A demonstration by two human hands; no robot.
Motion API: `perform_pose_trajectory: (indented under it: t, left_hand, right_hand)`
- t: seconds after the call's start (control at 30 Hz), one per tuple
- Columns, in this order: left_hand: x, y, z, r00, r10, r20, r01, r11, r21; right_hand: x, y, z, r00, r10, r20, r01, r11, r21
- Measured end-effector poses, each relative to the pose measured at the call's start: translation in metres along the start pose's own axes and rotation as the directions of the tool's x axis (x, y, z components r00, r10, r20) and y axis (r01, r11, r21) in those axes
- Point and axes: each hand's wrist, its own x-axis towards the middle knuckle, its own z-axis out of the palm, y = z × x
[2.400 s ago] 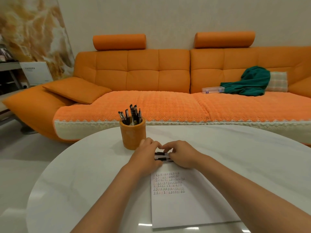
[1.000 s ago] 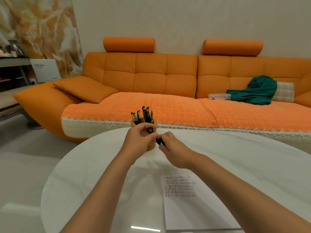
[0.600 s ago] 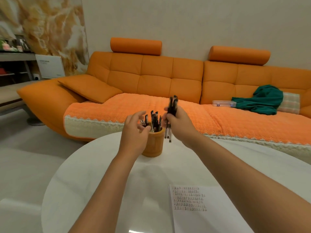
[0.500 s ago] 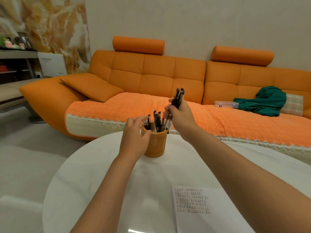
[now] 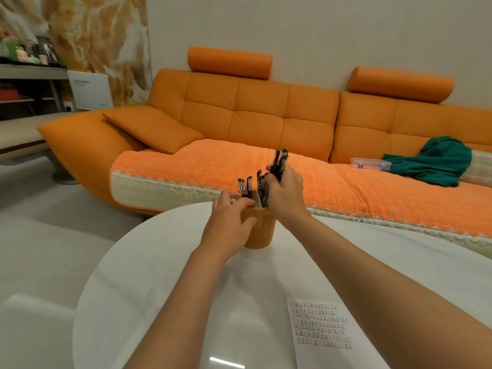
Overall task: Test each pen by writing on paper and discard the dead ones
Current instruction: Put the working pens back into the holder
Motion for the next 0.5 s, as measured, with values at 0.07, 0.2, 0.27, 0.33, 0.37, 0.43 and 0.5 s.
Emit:
perform_pose_trajectory:
  t: [0.07, 0.2, 0.27, 0.33, 0.37, 0.43, 0.5]
  left_hand:
    - [0.000, 0.000, 0.001, 1.000, 0.005, -0.007, -0.005, 1.000, 0.003]
    - [0.001, 0.001, 0.003, 1.000, 0.004, -0.015, -0.004, 1.000, -0.010]
    - [0.001, 0.001, 0.003, 1.000, 0.007, -0.016, -0.007, 1.000, -0.008]
    - [0.002, 0.001, 0.003, 1.000, 0.008, -0.016, -0.009, 1.000, -0.008]
    - [0.002, 0.001, 0.003, 1.000, 0.007, -0.014, -0.007, 1.000, -0.008]
    - [0.002, 0.001, 0.004, 1.000, 0.001, -0.010, -0.001, 1.000, -0.013]
    - [0.002, 0.000, 0.005, 1.000, -0.008, -0.006, 0.008, 0.999, -0.031]
  right_hand:
    - [0.002, 0.011, 0.002, 1.000, 0.021, 0.021, -0.016, 0.972, -0.234]
    - [0.001, 0.021, 0.003, 0.987, 0.134, 0.084, -0.099, 0.938, -0.331]
    - [-0.002, 0.022, 0.002, 0.980, 0.152, 0.131, -0.105, 0.944, -0.312]
    - [-0.003, 0.021, 0.001, 0.978, 0.137, 0.159, -0.095, 0.964, -0.249]
    - [-0.003, 0.020, -0.001, 0.979, 0.123, 0.163, -0.091, 0.978, -0.189]
    - [-0.004, 0.013, -0.005, 0.984, 0.088, 0.158, -0.087, 0.996, -0.017]
    - [-0.001, 0.005, -0.010, 0.991, 0.026, 0.131, -0.037, 0.996, 0.077]
